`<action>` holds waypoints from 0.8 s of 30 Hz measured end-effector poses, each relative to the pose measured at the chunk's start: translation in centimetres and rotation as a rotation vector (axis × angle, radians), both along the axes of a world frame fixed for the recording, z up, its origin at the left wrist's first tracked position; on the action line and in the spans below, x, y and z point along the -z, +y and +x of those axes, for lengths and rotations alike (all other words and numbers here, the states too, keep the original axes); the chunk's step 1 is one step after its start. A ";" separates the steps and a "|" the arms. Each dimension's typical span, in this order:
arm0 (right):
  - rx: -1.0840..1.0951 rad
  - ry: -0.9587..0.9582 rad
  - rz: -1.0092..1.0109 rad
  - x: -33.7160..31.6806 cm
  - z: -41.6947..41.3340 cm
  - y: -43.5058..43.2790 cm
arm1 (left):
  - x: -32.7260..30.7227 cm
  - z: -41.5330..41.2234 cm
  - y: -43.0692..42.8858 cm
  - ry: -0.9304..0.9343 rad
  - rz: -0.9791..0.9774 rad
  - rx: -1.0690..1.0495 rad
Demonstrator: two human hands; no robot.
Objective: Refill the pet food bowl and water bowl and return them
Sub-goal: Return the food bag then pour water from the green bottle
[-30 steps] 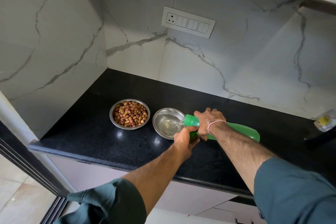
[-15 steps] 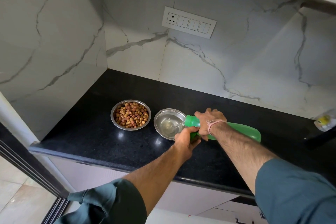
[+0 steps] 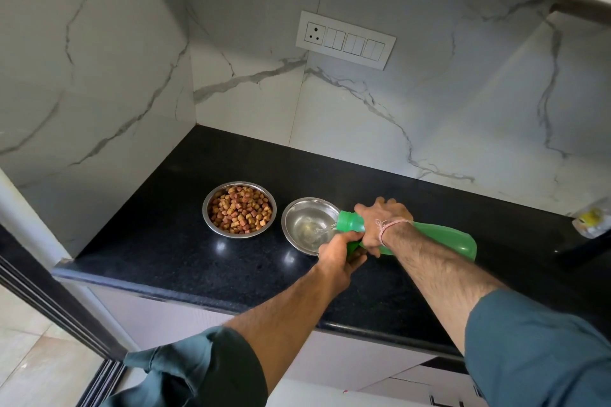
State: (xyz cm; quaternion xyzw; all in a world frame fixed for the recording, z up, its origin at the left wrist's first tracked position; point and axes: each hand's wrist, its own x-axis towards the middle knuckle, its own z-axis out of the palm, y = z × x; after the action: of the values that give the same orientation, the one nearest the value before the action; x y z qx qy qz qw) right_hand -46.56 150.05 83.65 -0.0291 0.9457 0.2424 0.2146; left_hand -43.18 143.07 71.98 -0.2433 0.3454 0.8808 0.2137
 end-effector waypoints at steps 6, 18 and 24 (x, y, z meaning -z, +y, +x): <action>-0.004 0.006 -0.004 0.4 -0.2 0.3 | 0.0 0.0 0.0 -0.012 -0.016 -0.003; 0.006 0.027 -0.039 1.4 -0.8 1.0 | -0.3 0.2 0.0 -0.031 -0.021 -0.010; 0.073 0.067 -0.182 2.5 -0.9 1.9 | -0.6 0.1 -0.1 -0.056 -0.043 -0.045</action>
State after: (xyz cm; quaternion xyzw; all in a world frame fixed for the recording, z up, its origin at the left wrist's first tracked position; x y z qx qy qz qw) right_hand -47.43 151.99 81.11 -0.0062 0.9708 0.1483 0.1882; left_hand -43.10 142.93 72.60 -0.2800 0.3524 0.8707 0.1981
